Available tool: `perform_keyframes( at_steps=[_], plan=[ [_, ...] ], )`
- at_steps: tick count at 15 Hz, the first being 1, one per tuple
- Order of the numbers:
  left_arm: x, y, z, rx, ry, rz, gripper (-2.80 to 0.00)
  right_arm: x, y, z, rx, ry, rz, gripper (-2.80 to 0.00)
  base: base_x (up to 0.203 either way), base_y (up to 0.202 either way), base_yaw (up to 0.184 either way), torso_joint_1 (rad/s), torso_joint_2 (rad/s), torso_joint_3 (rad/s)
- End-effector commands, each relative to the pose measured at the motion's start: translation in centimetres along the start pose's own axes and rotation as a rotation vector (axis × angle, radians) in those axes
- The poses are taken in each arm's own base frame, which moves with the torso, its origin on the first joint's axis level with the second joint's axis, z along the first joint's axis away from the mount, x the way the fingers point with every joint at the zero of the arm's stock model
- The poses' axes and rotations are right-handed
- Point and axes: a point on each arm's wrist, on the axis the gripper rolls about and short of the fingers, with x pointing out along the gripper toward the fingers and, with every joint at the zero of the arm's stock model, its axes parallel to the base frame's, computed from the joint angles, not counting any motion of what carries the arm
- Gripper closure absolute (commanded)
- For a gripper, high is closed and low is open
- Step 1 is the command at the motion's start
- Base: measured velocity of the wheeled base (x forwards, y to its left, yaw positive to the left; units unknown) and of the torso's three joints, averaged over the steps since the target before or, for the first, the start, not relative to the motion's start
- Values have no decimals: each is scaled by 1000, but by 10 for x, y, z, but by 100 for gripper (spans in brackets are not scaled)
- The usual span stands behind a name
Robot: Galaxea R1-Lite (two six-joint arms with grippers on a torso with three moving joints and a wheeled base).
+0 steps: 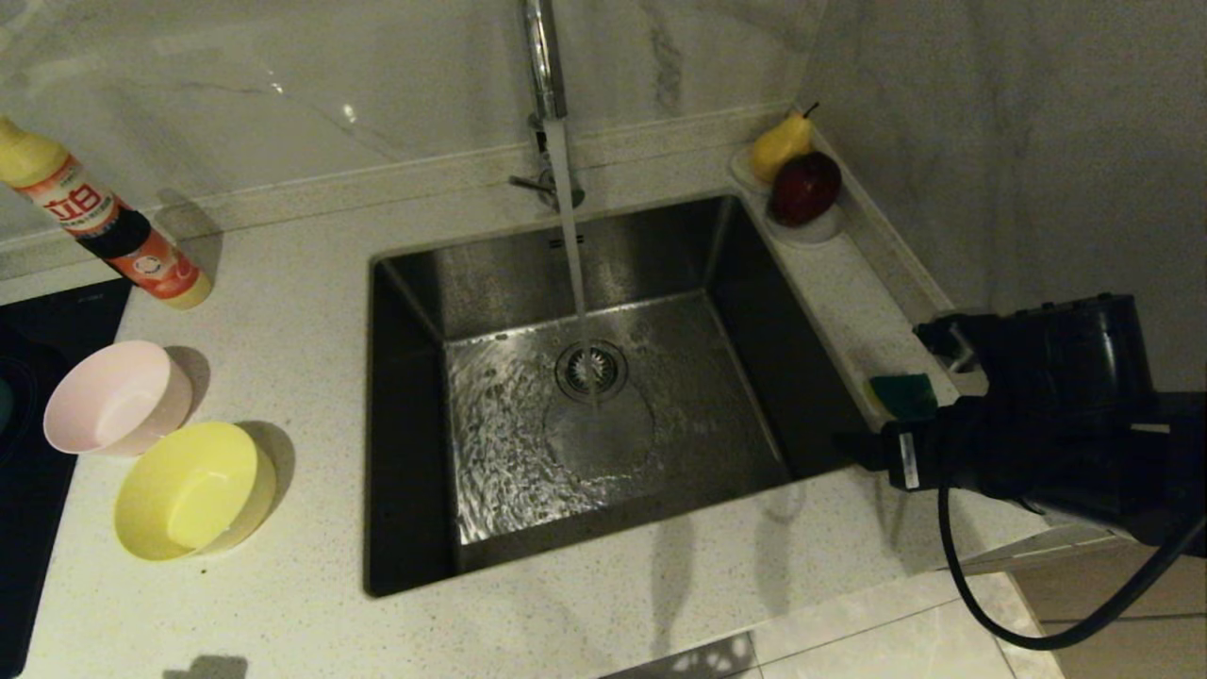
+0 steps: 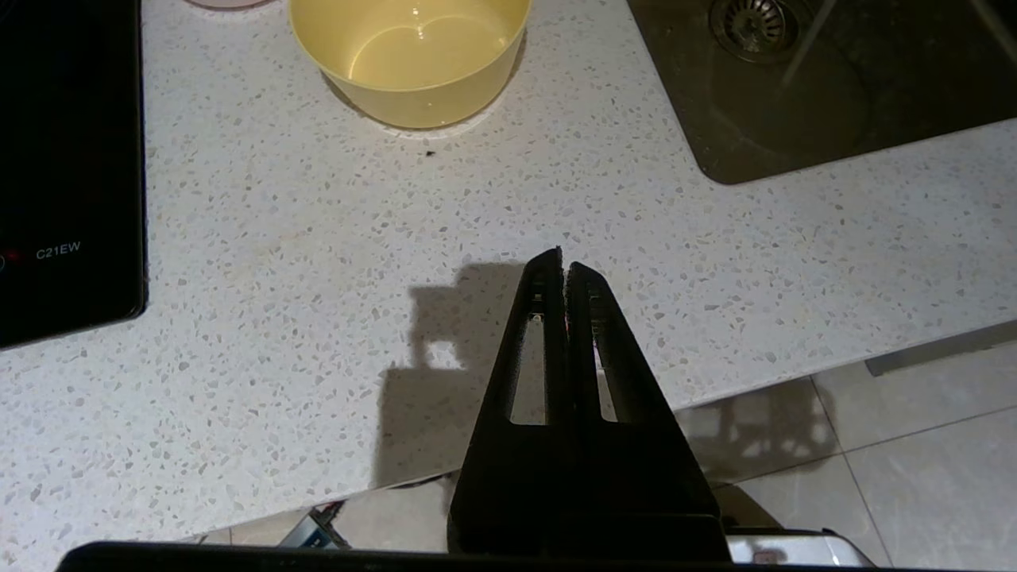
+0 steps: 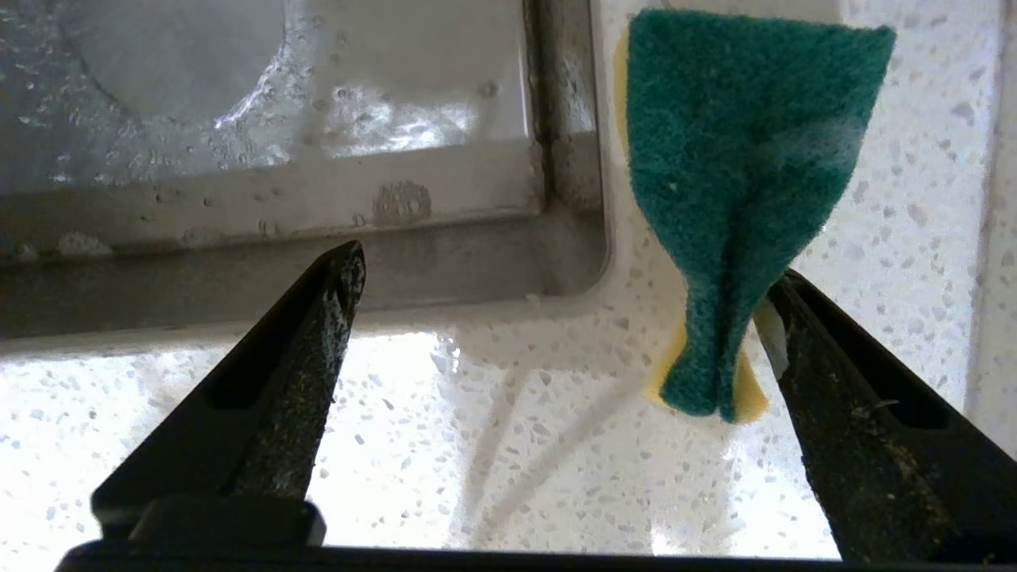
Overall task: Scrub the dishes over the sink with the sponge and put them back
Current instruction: Put down the sponge
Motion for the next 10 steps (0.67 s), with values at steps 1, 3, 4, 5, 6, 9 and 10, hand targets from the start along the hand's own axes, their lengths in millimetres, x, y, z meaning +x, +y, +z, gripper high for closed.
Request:
perform_keyframes(
  at_steps=[1, 3, 4, 5, 6, 9, 10],
  plan=[
    [0, 0, 0, 0, 3, -1, 0, -1, 0, -2, 1, 2, -3, -280, 0, 0, 0, 0, 0, 0],
    [0, 0, 0, 0, 4, -1, 0, -3, -1, -4, 1, 7, -1, -280, 0, 0, 0, 0, 0, 0],
    [0, 0, 0, 0, 3, 1, 0, -5, -1, -8, -4, 14, 2, -280, 0, 0, 0, 0, 0, 0],
    [0, 0, 0, 0, 4, 0, 0, -7, 0, -8, -2, 6, 8, -280, 0, 0, 0, 0, 0, 0],
    [0, 0, 0, 0, 4, -1, 0, -9, 1, -7, 0, 0, 13, -280, 0, 0, 0, 0, 0, 0],
    [0, 0, 0, 0, 3, 0, 0, -12, 2, -14, -7, 12, 21, -280, 0, 0, 0, 0, 0, 0],
    [0, 0, 0, 0, 4, -1, 0, -14, 2, -16, -5, 9, 27, -280, 0, 0, 0, 0, 0, 0]
  ],
)
